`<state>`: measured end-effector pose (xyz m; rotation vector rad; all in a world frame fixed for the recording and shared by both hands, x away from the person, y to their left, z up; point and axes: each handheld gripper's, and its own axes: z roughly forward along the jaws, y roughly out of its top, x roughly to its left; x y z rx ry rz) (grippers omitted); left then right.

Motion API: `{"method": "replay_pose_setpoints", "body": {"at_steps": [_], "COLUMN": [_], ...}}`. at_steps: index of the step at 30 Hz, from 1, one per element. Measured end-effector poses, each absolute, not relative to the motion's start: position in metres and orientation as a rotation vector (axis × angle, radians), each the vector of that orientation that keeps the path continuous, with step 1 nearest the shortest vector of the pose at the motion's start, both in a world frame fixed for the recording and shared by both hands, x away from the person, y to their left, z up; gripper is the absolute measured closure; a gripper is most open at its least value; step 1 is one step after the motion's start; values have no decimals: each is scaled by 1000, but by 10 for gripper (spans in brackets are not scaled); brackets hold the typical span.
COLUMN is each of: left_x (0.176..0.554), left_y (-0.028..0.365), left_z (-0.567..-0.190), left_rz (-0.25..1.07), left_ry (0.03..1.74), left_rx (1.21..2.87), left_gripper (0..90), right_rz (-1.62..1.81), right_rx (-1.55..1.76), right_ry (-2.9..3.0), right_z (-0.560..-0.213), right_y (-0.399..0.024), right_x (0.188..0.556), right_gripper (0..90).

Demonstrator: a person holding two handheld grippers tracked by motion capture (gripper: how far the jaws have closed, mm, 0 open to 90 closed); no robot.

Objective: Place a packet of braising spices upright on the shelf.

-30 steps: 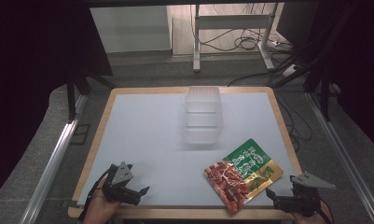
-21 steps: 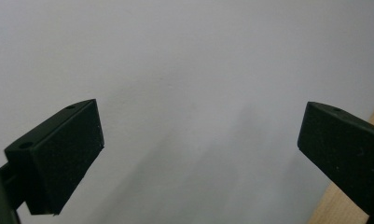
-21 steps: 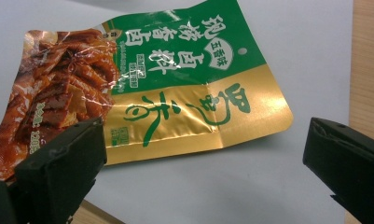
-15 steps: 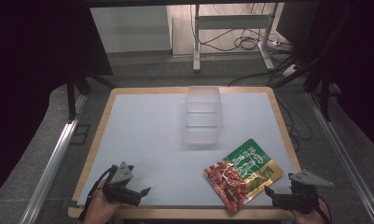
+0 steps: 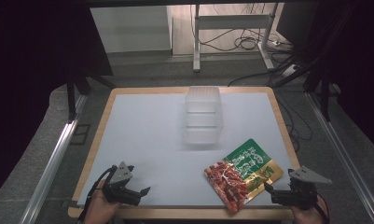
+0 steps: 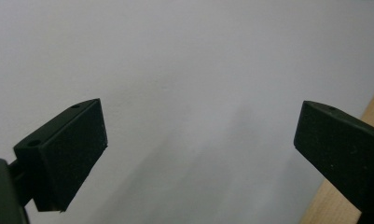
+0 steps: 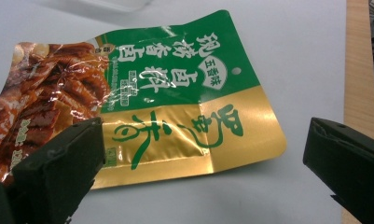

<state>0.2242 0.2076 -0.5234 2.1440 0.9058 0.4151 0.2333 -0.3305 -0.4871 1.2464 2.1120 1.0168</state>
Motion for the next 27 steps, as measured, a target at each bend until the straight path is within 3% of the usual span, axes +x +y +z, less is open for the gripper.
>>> {"method": "replay_pose_setpoints", "body": {"at_steps": [8, 14, 27], "left_x": [226, 224, 225], "left_y": [212, 210, 209], "left_z": [-518, -518, -520], "left_rz": [377, 457, 472], "left_ry": [939, 936, 918], "left_rx": [2081, 2133, 2144], "left_gripper": [53, 55, 8], "right_rz": [1031, 1014, 1094], "right_rx": [1227, 1215, 1205], "right_ry": [2110, 2117, 2154], "right_z": [-487, -487, -485], "right_y": [-326, -324, -324], "right_x": [242, 248, 271], "right_gripper": [0, 0, 0]}}
